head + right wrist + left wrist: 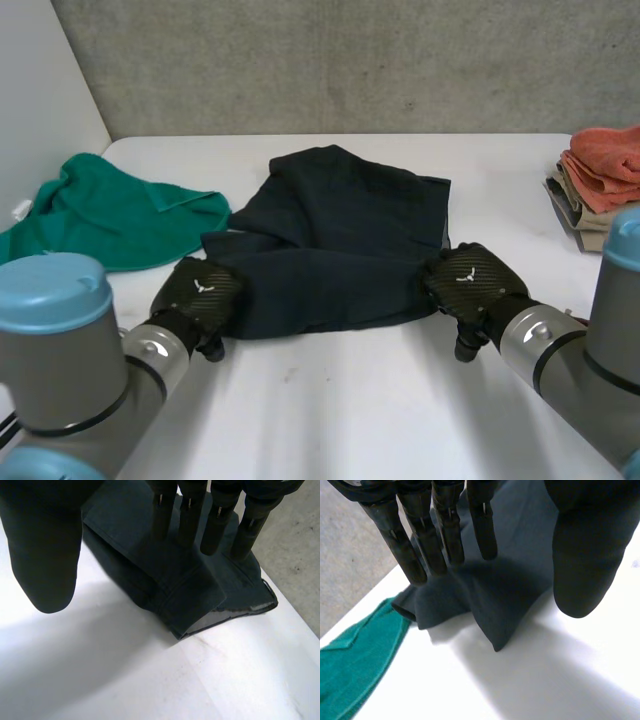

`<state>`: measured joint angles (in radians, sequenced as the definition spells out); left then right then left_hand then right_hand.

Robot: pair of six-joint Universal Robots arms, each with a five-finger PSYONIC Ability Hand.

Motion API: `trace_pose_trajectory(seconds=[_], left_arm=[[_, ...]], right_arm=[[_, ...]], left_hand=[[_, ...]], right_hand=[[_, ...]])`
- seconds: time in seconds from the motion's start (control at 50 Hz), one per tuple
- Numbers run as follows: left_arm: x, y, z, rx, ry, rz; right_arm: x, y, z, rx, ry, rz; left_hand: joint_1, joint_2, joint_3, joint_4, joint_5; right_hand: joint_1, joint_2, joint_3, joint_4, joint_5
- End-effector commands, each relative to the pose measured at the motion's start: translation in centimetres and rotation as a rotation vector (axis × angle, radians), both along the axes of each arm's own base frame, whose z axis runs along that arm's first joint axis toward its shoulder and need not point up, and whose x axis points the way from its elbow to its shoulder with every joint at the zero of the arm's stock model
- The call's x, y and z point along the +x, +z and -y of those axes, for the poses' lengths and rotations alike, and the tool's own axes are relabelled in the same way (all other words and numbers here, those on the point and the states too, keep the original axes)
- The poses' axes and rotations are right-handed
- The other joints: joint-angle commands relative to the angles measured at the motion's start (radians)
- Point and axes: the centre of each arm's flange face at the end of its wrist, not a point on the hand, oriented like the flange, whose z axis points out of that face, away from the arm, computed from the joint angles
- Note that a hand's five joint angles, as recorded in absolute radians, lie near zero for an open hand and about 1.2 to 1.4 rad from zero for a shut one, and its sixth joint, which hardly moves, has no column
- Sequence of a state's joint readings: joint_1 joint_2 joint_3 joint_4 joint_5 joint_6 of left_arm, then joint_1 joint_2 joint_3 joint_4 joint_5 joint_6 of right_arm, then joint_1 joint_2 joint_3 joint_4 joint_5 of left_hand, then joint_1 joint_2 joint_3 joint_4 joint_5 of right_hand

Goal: Fold the laundry.

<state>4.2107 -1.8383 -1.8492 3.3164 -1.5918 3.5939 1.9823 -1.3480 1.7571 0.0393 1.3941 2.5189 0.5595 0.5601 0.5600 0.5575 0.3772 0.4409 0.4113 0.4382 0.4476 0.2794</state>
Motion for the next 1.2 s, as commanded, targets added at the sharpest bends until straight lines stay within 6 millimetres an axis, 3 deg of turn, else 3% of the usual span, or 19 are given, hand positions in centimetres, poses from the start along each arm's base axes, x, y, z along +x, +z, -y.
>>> trace_pose_trajectory(seconds=[0.02,0.12,0.24,0.46,0.52,0.54,0.58,0.62,0.68,0.76,0.84,0.86,0.92,0.94,1.0,1.02,1.1,1.2], left_arm=[[-0.9,-2.0,3.1,-0.03,0.021,-0.012],[-1.6,-3.1,4.8,-0.031,0.018,-0.016],[-2.2,-4.3,5.3,-0.011,0.009,-0.005],[-3.3,-5.4,6.7,-0.018,0.001,-0.009],[-3.6,-5.8,6.9,-0.017,-0.001,-0.007],[-3.6,-5.8,7.1,-0.021,0.001,-0.008],[-3.8,-5.7,7.2,-0.032,-0.001,-0.014],[-3.8,-5.3,7.3,-0.042,0.0,-0.021],[-3.8,-3.9,7.3,-0.074,0.007,-0.036],[-3.5,0.4,6.8,-0.148,0.006,-0.09],[-3.0,4.1,5.1,-0.202,-0.013,-0.109],[-2.6,6.0,4.5,-0.227,-0.013,-0.121],[-2.0,8.6,3.5,-0.253,-0.013,-0.128],[-1.6,10.2,3.1,-0.265,-0.013,-0.126],[-1.4,12.5,2.4,-0.281,-0.022,-0.117],[-1.2,13.8,2.0,-0.289,-0.028,-0.106],[-1.0,16.2,1.4,-0.284,-0.038,-0.081],[-0.9,17.1,1.3,-0.26,-0.044,-0.036]], right_arm=[[0.9,-2.4,2.1,-0.094,0.005,0.041],[1.6,-3.5,3.8,-0.155,0.01,0.066],[2.5,-5.6,5.2,-0.157,0.022,0.055],[3.2,-6.9,6.5,-0.195,0.042,0.014],[3.5,-7.2,7.1,-0.222,0.041,0.02],[3.6,-7.3,7.3,-0.237,0.041,0.024],[3.6,-7.2,7.6,-0.256,0.038,0.03],[3.6,-7.0,7.9,-0.277,0.032,0.036],[3.4,-6.5,8.1,-0.288,0.022,0.04],[3.2,-6.0,8.1,-0.283,0.015,0.039],[2.7,-3.9,7.3,-0.252,0.012,0.025],[2.3,-1.9,7.2,-0.253,0.006,0.025],[1.5,1.8,6.8,-0.258,-0.01,0.03],[1.0,4.1,6.6,-0.26,-0.021,0.031],[0.6,7.6,6.0,-0.275,-0.028,0.036],[0.4,9.7,5.7,-0.286,-0.031,0.041],[-0.2,13.9,4.7,-0.309,-0.039,0.052],[-0.6,15.3,3.6,-0.273,-0.036,0.033]], left_hand=[[-0.111,-0.112,-0.112,-0.109,-0.103],[-0.102,-0.103,-0.103,-0.1,-0.095],[-0.096,-0.097,-0.097,-0.094,-0.089],[-0.009,-0.009,-0.009,-0.007,-0.001],[0.202,0.201,0.202,0.204,0.21],[0.328,0.327,0.327,0.33,0.336],[0.75,0.75,0.75,0.752,0.758],[0.837,0.836,0.836,0.839,0.845],[0.837,0.836,0.836,0.839,0.845],[0.837,0.836,0.836,0.839,0.845],[0.837,0.836,0.836,0.839,0.845],[0.837,0.836,0.836,0.839,0.845],[0.837,0.836,0.836,0.839,0.845],[0.837,0.836,0.836,0.839,0.845],[0.837,0.836,0.836,0.839,0.845],[0.837,0.836,0.836,0.839,0.845],[0.837,0.836,0.836,0.839,0.845],[0.837,0.836,0.836,0.839,0.845]], right_hand=[[0.041,0.07,0.043,0.034,0.028],[0.037,0.067,0.04,0.031,0.024],[0.055,0.085,0.058,0.048,0.042],[0.213,0.243,0.216,0.207,0.2],[0.374,0.404,0.377,0.368,0.361],[0.567,0.597,0.57,0.56,0.554],[0.785,0.815,0.788,0.778,0.772],[0.955,0.984,0.957,0.948,0.942],[0.955,0.985,0.958,0.949,0.942],[0.955,0.985,0.958,0.949,0.942],[0.955,0.985,0.958,0.949,0.942],[0.955,0.985,0.958,0.949,0.942],[0.955,0.985,0.958,0.949,0.942],[0.955,0.985,0.958,0.949,0.942],[0.955,0.985,0.958,0.949,0.942],[0.955,0.985,0.958,0.949,0.942],[0.955,0.985,0.958,0.949,0.942],[0.955,0.985,0.958,0.949,0.942]])
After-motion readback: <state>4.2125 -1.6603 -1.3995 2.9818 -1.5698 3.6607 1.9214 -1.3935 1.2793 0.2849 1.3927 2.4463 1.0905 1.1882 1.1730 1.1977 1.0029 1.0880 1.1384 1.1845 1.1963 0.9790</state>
